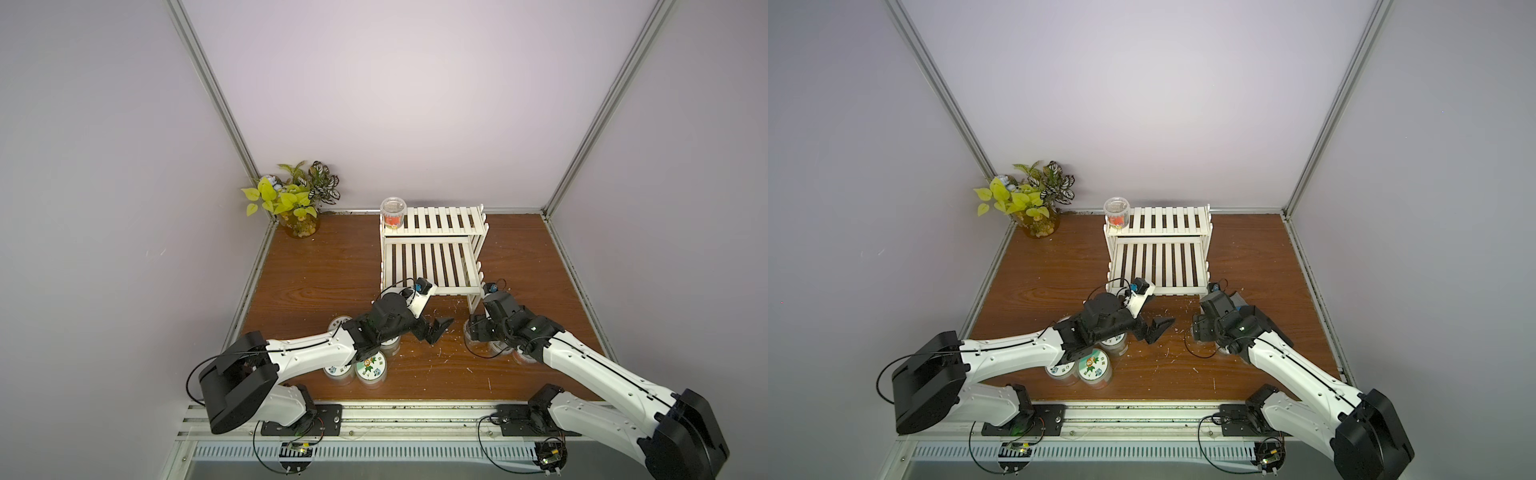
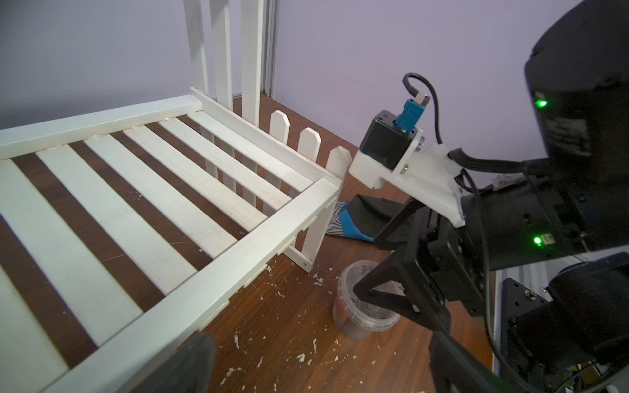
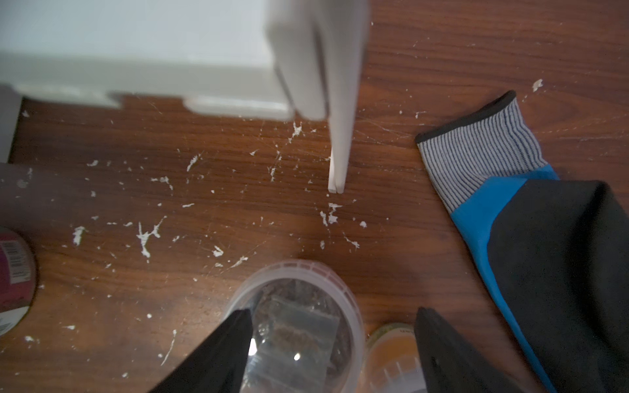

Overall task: Place the seed container on the shelf
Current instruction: Pick up the seed jar at the center of the board.

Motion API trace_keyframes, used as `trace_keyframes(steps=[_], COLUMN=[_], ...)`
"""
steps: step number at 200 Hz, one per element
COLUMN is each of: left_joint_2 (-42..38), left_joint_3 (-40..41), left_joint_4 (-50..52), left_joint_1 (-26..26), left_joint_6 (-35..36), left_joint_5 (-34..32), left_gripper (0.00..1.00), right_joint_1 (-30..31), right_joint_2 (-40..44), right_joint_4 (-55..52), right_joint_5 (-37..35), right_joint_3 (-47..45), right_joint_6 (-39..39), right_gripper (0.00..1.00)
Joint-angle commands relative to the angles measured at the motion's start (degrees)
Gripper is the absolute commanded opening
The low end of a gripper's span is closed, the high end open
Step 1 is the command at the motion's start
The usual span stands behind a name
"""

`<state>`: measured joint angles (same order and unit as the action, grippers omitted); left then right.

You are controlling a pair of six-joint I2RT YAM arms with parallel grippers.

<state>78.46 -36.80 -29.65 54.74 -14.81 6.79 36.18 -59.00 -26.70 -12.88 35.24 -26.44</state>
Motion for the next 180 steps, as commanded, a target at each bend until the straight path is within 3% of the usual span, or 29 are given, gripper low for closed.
trace_keyframes(steps=[1, 180], left_joint_2=[-1.1, 2.1], left_joint_3=[0.7, -2.2], left_joint_4=[-0.9, -1.0], left_joint_1=[0.5, 0.5], left_joint_6=[0.7, 1.4], left_joint_5=[-1.0, 0.9], left_gripper=[1.0, 1.0], right_joint_1=[-0.1, 0.5], right_joint_2=[0.0, 2.5], right_joint_4=[0.9, 1.0], right_joint_5=[1.2, 6.4], right_joint_3=[1.6, 1.7], right_joint_6=[1.0, 2.1], right_gripper=[0.82, 0.81])
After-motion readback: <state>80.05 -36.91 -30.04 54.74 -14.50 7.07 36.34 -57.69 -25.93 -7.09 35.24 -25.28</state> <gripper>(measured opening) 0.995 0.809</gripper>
